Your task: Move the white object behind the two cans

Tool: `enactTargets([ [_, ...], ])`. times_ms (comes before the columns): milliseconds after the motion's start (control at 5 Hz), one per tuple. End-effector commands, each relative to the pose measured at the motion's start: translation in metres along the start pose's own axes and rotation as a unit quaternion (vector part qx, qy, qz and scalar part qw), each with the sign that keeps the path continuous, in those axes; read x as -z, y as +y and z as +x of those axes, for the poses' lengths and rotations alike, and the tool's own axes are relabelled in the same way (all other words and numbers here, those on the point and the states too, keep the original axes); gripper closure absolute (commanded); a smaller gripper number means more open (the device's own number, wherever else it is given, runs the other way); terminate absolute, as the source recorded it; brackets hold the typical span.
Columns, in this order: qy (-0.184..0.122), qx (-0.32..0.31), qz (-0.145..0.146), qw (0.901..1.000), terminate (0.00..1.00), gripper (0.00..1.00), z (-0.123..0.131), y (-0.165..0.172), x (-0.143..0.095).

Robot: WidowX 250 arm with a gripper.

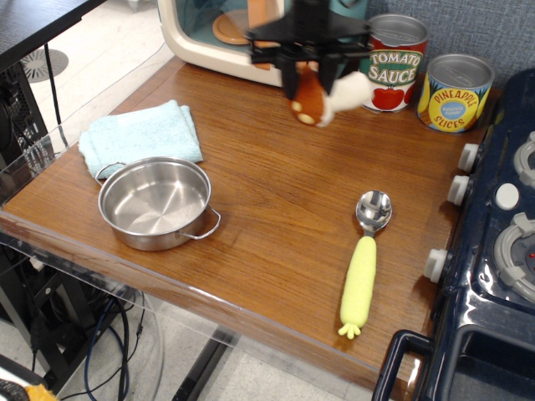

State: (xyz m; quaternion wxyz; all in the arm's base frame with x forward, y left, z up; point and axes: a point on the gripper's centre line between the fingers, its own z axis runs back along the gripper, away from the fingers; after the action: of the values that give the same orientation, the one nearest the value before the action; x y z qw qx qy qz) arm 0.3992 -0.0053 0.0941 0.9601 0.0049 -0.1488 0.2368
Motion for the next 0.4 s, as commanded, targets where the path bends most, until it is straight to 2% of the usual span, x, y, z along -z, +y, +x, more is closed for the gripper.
enactTargets([
  [0, -0.015, 0.049, -0.024, 0.9984, 0.0, 1.0, 0.007, -0.053, 0.007],
  [200, 0.0, 0.063, -0.031, 0.9976, 0.0, 1.0, 0.007, -0.068, 0.02],
])
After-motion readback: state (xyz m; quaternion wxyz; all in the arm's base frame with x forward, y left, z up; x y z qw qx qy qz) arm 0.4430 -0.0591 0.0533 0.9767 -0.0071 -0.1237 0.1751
